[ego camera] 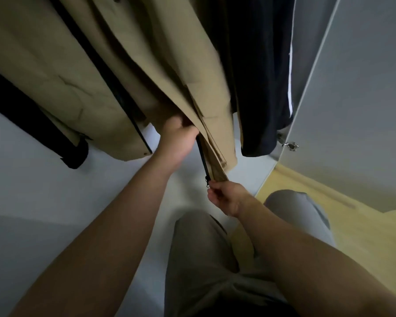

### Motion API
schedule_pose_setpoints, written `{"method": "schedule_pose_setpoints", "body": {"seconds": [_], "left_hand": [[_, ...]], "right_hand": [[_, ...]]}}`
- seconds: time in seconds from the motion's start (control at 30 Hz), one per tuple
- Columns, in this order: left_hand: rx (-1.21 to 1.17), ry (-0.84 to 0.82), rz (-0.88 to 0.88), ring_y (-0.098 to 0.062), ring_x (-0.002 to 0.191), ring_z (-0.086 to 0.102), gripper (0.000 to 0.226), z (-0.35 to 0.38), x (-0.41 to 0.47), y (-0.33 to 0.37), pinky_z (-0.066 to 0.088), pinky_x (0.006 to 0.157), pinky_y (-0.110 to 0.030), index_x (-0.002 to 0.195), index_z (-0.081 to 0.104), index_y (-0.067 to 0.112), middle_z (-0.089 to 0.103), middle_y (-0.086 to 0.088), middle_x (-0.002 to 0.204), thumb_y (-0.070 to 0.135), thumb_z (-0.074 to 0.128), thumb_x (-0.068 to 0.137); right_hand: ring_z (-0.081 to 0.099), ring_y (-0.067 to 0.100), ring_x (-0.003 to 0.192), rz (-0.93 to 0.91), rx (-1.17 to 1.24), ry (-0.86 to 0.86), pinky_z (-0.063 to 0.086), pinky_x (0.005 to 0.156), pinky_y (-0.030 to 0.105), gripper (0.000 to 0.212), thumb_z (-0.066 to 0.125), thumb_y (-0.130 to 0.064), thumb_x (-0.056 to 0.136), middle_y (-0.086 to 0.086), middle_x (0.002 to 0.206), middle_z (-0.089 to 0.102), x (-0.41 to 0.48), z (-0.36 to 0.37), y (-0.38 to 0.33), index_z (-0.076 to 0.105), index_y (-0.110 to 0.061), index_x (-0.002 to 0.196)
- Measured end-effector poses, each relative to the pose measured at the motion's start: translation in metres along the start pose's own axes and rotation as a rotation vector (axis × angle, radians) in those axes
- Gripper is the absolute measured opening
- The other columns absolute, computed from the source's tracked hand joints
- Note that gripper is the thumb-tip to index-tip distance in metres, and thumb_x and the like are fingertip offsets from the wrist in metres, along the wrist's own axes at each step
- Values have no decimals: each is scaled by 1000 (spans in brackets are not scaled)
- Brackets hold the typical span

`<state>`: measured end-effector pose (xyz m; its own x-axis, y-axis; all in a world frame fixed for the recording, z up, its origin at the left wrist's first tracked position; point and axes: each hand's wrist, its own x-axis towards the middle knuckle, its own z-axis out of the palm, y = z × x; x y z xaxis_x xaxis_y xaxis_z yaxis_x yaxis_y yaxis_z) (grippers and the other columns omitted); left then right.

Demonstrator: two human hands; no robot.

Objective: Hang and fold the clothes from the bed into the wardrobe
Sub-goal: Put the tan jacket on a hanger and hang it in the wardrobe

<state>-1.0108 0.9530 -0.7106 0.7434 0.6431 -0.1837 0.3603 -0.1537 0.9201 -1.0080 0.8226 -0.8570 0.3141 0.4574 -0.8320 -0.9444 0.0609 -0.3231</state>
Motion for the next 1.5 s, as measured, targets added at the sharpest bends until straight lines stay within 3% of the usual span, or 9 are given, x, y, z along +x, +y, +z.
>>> {"method": "schedule_pose_setpoints", "body": {"seconds": [0.1,0.2,0.37,0.5,0.7,0.87,1.17,1.27,1.5], "left_hand": [[69,-40,58,-21,101,72,19,0,0,-31,57,96,-49,91,72,22,77,2,98,14,71,74],[74,-92,92,-11,101,71,29,0,-2,-53,57,96,-44,102,74,20,77,8,102,24,72,73],[119,-89,95,-16,98,71,28,-2,-7,-47,58,93,-45,115,72,16,76,2,106,16,71,88],[231,-72,109,-27,84,73,21,-4,-3,-40,63,75,-46,112,68,13,75,-10,100,15,65,91],[205,-24,131,-23,84,73,22,7,3,-45,64,71,-44,115,64,15,72,-6,103,16,63,92],[108,-3,104,-21,90,71,27,5,9,-47,65,70,-38,122,63,14,69,-3,112,14,63,95],[55,6,94,-20,93,70,28,-3,19,-58,63,65,-28,123,64,15,69,-2,113,16,65,95],[37,16,81,-20,91,72,28,-4,22,-59,64,68,-32,123,64,16,70,-1,114,15,65,95],[16,10,56,-21,98,71,27,-5,27,-62,64,74,-38,121,64,19,70,0,116,15,69,94]], "right_hand": [[62,18,60,-61,-27,-61,59,56,28,12,70,-1,92,8,67,67,27,3,8,69,-1,103],[63,18,66,-113,-148,-90,57,62,29,15,76,-15,91,5,74,66,35,2,17,69,-7,102],[65,24,104,-223,-361,-40,54,80,35,26,70,-35,95,3,113,69,13,-1,27,69,-16,113],[69,24,93,-272,-309,-44,58,79,36,28,70,-35,95,6,104,72,7,1,31,70,-14,113],[68,19,73,-244,-72,-141,59,72,30,20,63,-13,99,12,87,71,10,0,27,65,1,114],[64,20,66,-262,-116,-191,56,67,32,13,54,-7,103,11,80,68,6,-10,34,57,-4,116],[20,15,57,-233,-24,-207,28,57,31,28,39,-29,109,-1,69,21,7,2,37,57,-9,117],[21,15,58,-267,-74,-186,29,58,31,36,46,-40,107,0,70,21,5,3,36,62,-9,116],[31,17,61,-422,-368,25,41,62,31,28,49,-31,106,0,62,34,7,16,31,65,-9,112]]}}
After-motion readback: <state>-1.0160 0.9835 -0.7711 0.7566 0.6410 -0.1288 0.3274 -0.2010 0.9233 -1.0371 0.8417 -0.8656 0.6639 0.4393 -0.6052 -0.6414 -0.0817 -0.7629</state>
